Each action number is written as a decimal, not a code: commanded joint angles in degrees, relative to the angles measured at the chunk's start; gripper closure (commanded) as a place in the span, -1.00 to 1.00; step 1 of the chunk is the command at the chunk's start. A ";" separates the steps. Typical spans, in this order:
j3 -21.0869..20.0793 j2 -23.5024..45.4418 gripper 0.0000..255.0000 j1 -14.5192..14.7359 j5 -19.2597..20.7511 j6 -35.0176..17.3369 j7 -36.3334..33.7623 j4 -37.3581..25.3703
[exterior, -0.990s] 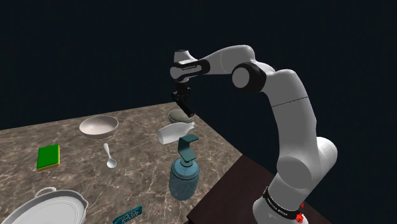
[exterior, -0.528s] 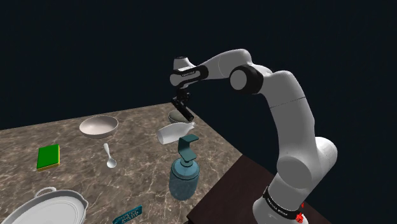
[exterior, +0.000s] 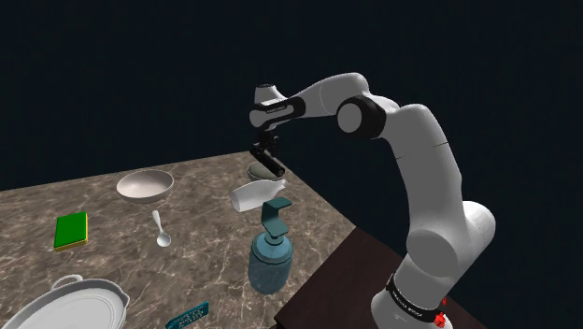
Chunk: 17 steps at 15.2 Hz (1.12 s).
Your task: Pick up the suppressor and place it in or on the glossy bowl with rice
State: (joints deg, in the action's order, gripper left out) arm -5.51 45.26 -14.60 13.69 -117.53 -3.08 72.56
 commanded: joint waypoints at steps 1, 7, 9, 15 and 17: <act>0.00 -0.01 -1.00 0.00 0.00 -0.01 0.00 -0.01; -0.22 -1.64 -1.00 0.24 -0.27 2.72 0.18 -1.09; -0.40 -2.88 -1.00 0.49 -0.50 5.31 0.37 -2.44; -0.40 -2.88 -1.00 0.49 -0.50 5.31 0.37 -2.44; -0.40 -2.87 -1.00 0.49 -0.50 5.31 0.37 -2.44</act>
